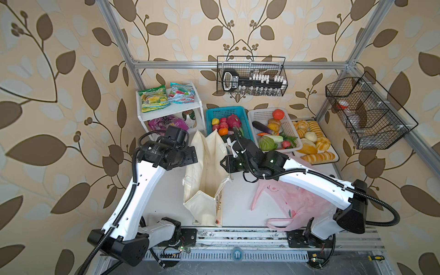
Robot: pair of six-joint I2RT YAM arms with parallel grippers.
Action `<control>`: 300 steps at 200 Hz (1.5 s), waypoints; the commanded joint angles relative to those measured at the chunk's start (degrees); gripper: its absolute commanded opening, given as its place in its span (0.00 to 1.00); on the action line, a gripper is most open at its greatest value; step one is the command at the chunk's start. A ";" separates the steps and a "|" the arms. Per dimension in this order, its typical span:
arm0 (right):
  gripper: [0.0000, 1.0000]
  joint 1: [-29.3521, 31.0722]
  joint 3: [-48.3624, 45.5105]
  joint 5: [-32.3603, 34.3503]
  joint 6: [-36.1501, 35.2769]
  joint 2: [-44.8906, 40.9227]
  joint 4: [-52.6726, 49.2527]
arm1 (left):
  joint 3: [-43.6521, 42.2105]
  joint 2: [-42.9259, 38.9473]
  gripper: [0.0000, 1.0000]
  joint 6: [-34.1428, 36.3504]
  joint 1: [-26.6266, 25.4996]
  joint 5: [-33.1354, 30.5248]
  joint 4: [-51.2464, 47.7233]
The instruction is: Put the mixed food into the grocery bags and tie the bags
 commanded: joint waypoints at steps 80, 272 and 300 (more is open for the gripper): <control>0.00 -6.24 -3.97 20.52 -2.54 -8.99 -17.13 | -0.24 0.21 0.00 3.73 0.72 8.83 6.55; 0.56 -11.41 -10.31 8.58 -4.19 -25.81 -7.53 | 9.59 -3.62 0.80 4.75 0.46 4.05 12.80; 0.57 -11.41 -15.17 9.71 -3.57 -31.93 -2.11 | 12.39 -3.70 0.86 14.24 0.54 -12.26 14.43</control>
